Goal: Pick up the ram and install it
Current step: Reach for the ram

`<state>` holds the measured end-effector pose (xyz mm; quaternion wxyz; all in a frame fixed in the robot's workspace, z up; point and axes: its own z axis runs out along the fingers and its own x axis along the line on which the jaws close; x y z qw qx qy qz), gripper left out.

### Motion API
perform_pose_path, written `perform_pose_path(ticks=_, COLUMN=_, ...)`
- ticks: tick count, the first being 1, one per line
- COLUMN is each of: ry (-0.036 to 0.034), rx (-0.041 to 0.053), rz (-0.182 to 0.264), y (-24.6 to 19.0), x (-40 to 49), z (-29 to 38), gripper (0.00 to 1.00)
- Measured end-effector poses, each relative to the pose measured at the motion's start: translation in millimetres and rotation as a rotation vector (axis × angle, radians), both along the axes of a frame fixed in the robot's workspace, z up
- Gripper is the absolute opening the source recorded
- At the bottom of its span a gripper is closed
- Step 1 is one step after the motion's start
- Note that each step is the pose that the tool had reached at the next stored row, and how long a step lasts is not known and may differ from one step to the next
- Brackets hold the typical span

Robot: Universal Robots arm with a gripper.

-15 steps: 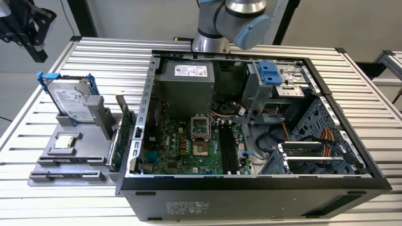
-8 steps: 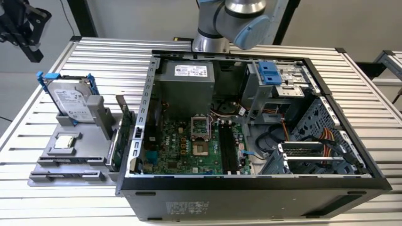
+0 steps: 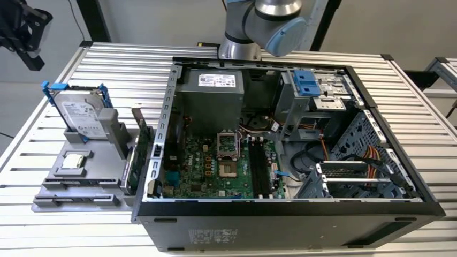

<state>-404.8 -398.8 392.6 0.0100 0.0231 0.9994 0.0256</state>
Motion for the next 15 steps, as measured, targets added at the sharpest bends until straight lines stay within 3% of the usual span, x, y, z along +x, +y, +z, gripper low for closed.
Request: perform_pose_path(ticks=15, ry=0.0, rx=0.0, rz=0.001, y=0.0, x=-14.4, z=0.0, gripper=0.0)
